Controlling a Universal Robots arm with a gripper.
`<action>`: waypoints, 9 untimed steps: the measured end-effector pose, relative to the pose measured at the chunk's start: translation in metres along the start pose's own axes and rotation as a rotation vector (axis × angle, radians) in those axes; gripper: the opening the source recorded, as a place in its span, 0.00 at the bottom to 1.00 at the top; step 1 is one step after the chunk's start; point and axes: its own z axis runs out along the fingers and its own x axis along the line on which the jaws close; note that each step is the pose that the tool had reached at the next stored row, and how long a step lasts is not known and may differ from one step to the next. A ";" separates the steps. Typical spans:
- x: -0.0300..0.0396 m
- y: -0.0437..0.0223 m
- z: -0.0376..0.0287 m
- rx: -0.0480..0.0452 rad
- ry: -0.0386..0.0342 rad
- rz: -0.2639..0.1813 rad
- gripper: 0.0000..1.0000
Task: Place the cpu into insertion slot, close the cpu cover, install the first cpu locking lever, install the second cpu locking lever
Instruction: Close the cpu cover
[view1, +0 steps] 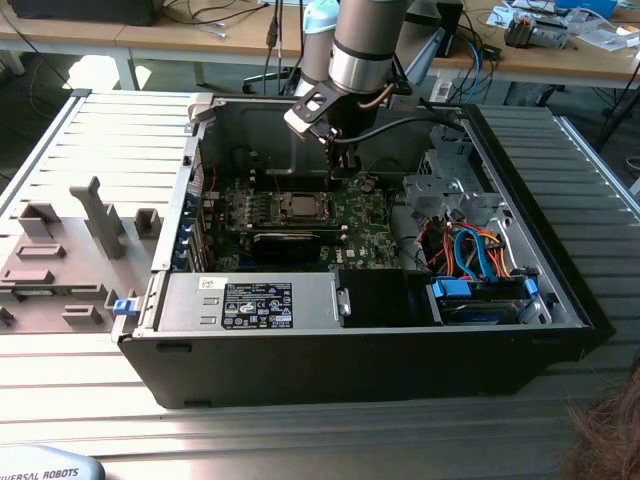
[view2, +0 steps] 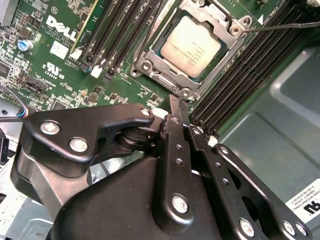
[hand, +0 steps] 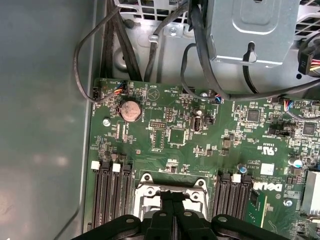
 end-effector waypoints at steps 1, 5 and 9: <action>0.0001 -0.0003 0.0001 0.0000 0.0001 0.000 0.11; 0.0002 -0.0021 0.0014 0.0000 0.0001 0.000 0.11; 0.0003 -0.0032 0.0025 0.0000 0.0000 0.000 0.11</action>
